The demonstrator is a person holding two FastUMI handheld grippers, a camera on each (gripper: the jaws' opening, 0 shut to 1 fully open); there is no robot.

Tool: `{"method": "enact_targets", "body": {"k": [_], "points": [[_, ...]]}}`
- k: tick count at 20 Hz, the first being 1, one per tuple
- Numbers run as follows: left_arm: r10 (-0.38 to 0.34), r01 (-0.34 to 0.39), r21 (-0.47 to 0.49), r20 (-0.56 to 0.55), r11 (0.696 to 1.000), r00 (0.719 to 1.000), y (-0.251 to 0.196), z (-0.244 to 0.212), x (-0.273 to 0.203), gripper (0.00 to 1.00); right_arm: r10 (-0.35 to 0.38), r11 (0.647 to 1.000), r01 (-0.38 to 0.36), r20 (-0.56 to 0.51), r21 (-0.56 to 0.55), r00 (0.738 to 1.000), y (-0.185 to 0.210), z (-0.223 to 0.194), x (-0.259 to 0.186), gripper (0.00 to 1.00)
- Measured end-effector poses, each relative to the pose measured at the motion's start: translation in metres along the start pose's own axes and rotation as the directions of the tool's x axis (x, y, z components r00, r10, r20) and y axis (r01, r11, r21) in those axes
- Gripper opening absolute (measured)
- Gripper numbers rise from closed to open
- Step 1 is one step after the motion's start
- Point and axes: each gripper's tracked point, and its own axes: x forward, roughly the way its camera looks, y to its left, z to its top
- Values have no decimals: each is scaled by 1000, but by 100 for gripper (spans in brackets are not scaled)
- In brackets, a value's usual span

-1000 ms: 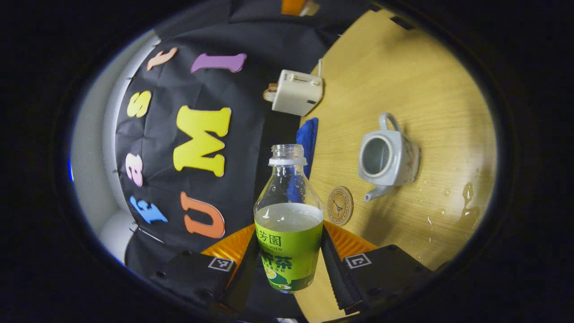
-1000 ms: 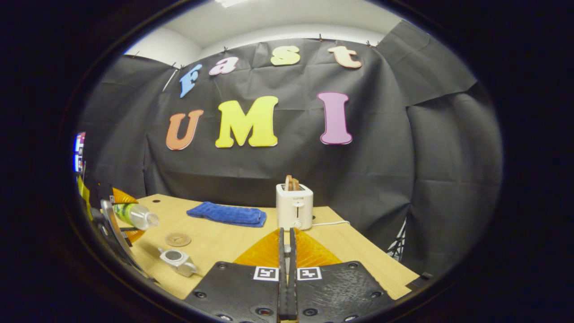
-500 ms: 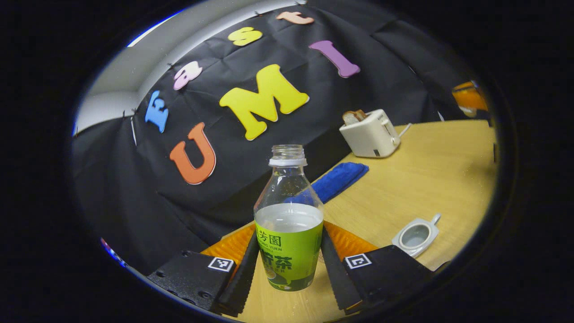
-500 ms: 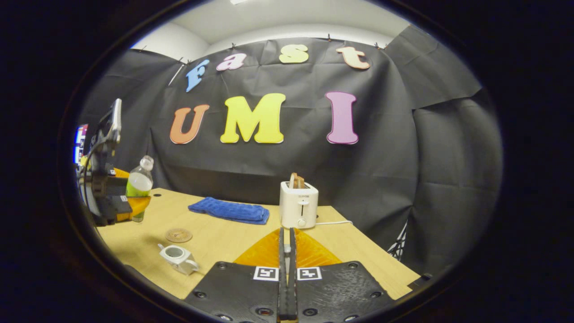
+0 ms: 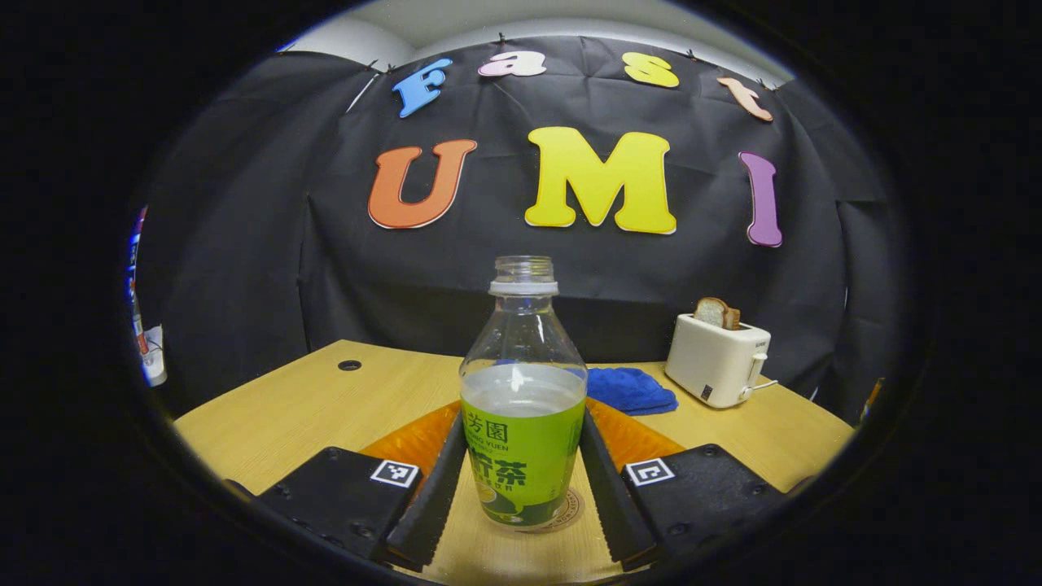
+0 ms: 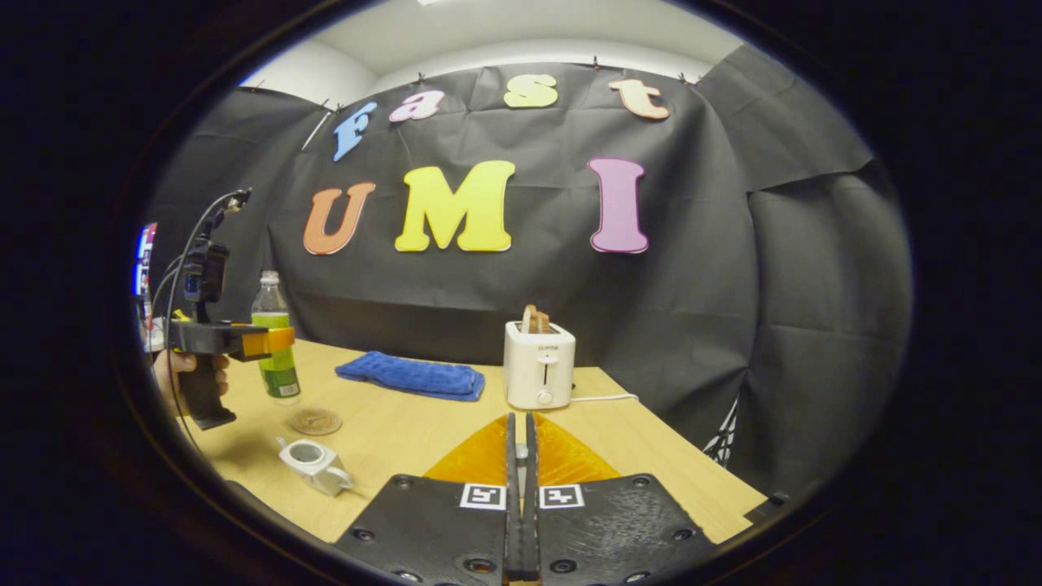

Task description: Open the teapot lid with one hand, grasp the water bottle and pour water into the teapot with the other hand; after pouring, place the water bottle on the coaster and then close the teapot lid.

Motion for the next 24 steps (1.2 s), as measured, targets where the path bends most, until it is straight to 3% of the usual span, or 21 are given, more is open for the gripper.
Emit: {"method": "enact_targets", "body": {"k": [3, 6, 12, 16, 21, 24], "points": [[-24, 23, 53, 19, 998, 1000, -11, -13, 13, 77, 2, 1000, -2, -24, -3, 1000, 3, -11, 6, 0], [-64, 64, 27, 11, 998, 998, -23, -27, 13, 77, 1, 1000, -1, -35, -13, 999, 4, -16, 11, 0], [-55, 55, 24, 10, 998, 998, -18, -29, 16, 79, 16, 999, -18, -44, -31, 999, 12, -21, 13, 0], [-41, 40, 36, 44, 999, 998, -16, -19, 12, 93, 16, 999, -18, -55, -32, 998, 13, -27, 16, 0], [-59, 54, 62, 73, 997, 996, -12, 5, -4, 95, 39, 998, -42, -54, -39, 998, 27, -31, 17, 0], [-84, 73, 105, 103, 992, 991, -7, 23, -24, 97, 91, 995, -93, -68, -35, 994, 47, -38, 18, 0]]}}
